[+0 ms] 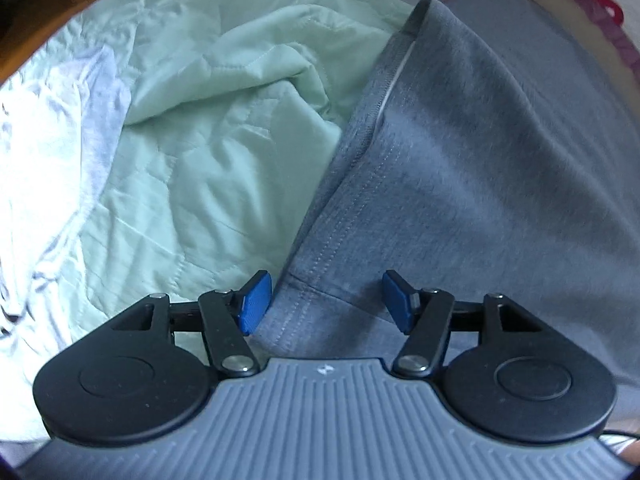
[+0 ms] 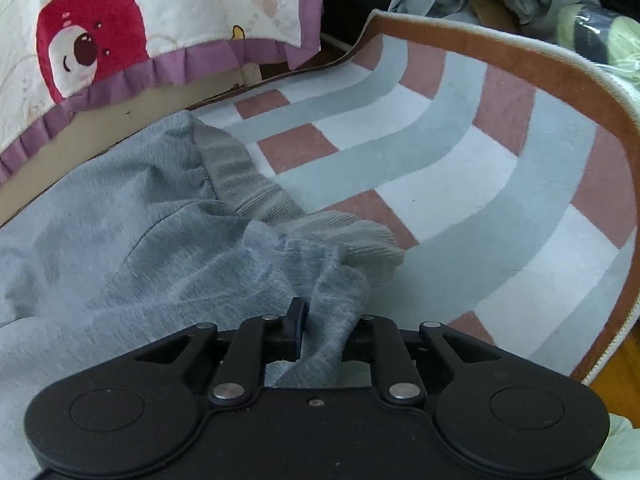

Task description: Fold clothes

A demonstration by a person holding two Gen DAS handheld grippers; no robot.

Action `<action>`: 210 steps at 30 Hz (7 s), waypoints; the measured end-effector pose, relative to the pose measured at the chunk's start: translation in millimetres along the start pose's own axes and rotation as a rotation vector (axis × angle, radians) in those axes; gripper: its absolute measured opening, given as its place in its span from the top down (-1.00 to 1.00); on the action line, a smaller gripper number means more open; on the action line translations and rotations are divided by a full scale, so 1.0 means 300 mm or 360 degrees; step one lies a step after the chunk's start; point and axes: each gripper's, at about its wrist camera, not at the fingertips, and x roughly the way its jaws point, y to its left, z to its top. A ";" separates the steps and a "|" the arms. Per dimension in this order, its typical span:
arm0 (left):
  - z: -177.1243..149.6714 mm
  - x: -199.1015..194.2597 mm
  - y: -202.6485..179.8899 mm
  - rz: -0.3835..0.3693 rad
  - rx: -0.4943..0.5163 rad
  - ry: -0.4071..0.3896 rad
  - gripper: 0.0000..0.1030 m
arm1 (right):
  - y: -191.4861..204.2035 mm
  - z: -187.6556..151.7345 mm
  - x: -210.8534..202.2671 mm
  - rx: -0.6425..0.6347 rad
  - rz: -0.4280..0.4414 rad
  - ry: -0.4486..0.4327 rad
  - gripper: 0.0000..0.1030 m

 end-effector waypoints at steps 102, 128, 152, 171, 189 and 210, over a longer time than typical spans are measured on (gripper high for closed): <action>0.493 -0.376 -0.447 -0.0248 0.0086 -0.1425 0.91 | 0.230 -0.015 -0.200 0.0157 0.0256 -0.0412 0.87; 0.516 -0.247 -0.365 -0.0332 -0.0069 -0.1297 0.91 | 0.564 -0.110 0.069 0.0360 0.0493 0.0277 0.94; 0.508 -0.035 -0.248 -0.0303 -0.0259 -0.0902 0.90 | 0.441 -0.170 -0.155 0.0565 0.0477 0.0304 0.83; 0.508 -0.057 -0.244 -0.0261 -0.0208 -0.0891 0.90 | 0.462 -0.103 -0.126 0.0562 0.0850 0.0044 0.83; 0.685 -0.183 -0.605 -0.0168 0.0222 -0.1269 0.90 | 0.434 0.045 -0.386 0.0239 0.0891 -0.0569 0.83; 1.205 0.142 -1.157 0.0070 0.0871 -0.1081 0.89 | 0.618 0.397 -0.030 0.0129 0.0912 -0.0569 0.83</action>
